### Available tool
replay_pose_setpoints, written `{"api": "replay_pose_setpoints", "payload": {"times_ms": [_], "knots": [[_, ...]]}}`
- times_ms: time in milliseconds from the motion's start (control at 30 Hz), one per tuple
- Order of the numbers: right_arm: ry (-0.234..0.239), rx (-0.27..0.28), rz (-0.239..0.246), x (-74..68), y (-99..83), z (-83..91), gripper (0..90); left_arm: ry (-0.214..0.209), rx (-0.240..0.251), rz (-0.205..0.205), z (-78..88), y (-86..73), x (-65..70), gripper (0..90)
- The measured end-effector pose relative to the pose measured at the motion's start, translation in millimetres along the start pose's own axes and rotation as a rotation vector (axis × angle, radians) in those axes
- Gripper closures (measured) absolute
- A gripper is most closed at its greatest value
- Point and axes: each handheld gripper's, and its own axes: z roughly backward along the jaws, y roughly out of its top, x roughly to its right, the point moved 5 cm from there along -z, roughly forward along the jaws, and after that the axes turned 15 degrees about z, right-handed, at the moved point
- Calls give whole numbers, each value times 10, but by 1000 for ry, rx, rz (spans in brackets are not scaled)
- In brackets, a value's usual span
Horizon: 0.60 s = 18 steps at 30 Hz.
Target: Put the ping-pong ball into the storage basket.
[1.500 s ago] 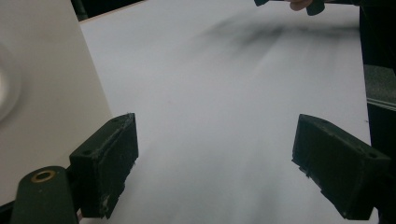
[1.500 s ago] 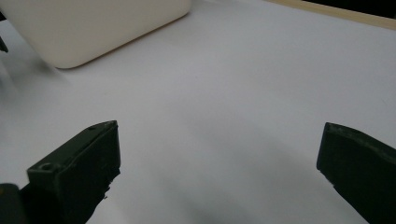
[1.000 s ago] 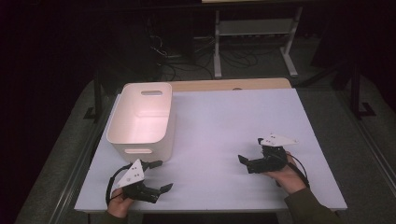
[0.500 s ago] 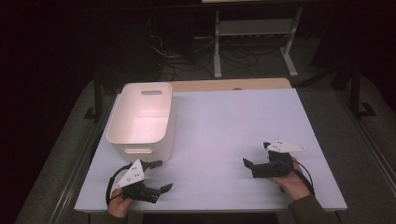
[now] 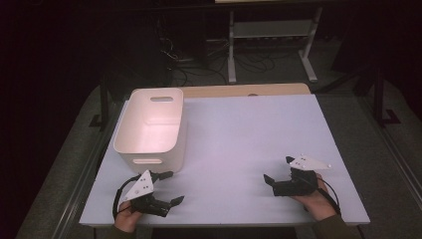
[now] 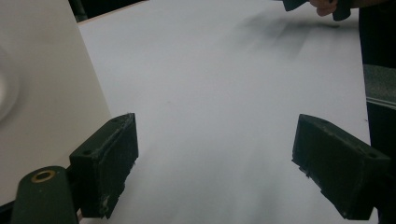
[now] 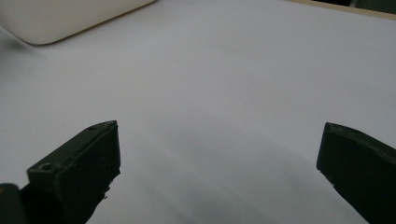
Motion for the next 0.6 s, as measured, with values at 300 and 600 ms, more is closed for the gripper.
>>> {"api": "replay_pose_setpoints", "payload": {"times_ms": [300,600], "knots": [[-19,10,-21,71,-57,135,0,-1,-5,3,-5,0,0,141],[-4,9,-16,37,-43,92,0,0,-5,5,-11,-1,5,141]]}}
